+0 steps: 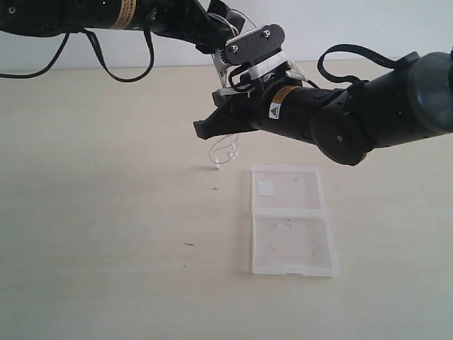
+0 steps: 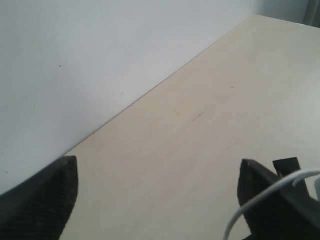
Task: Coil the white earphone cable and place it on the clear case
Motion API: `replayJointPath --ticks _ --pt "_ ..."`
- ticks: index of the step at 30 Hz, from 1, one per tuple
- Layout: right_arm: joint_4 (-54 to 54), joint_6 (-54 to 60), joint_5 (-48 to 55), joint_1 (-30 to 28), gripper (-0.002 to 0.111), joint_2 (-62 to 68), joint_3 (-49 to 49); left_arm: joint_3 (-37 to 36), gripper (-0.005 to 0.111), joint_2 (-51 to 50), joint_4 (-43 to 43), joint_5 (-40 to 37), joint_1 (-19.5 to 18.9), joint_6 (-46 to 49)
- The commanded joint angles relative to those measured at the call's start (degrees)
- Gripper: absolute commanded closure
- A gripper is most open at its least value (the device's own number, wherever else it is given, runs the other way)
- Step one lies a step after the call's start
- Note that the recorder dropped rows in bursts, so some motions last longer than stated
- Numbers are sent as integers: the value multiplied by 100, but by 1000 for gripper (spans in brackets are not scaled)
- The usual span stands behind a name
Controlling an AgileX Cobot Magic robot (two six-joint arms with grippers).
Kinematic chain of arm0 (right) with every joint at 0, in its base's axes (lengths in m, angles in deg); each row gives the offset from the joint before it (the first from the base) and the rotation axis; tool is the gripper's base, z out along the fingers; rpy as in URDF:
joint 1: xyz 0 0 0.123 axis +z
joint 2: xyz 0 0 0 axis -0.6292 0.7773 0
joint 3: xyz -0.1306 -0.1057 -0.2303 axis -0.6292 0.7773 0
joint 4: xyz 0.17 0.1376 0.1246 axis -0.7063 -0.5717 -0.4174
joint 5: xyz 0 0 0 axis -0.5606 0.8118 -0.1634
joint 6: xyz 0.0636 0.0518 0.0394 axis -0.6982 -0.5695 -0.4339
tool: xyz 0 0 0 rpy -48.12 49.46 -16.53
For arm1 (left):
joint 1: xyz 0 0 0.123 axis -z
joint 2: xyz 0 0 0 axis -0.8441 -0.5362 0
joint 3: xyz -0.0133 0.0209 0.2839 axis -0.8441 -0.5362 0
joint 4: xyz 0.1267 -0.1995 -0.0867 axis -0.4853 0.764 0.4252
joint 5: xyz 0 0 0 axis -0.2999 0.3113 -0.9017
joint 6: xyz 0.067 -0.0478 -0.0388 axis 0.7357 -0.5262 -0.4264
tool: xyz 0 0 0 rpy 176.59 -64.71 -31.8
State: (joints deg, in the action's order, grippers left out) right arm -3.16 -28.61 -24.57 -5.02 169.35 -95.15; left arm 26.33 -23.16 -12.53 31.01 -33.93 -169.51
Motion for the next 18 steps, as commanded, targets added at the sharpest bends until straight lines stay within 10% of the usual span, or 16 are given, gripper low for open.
replayJointPath --ticks 1,18 --pt "-64 -126 -570 3 108 -168 -55 -69 1 -145 -236 -16 29 130" --pt "64 -266 -434 3 108 -503 -55 -78 1 -321 -236 -179 29 1271"
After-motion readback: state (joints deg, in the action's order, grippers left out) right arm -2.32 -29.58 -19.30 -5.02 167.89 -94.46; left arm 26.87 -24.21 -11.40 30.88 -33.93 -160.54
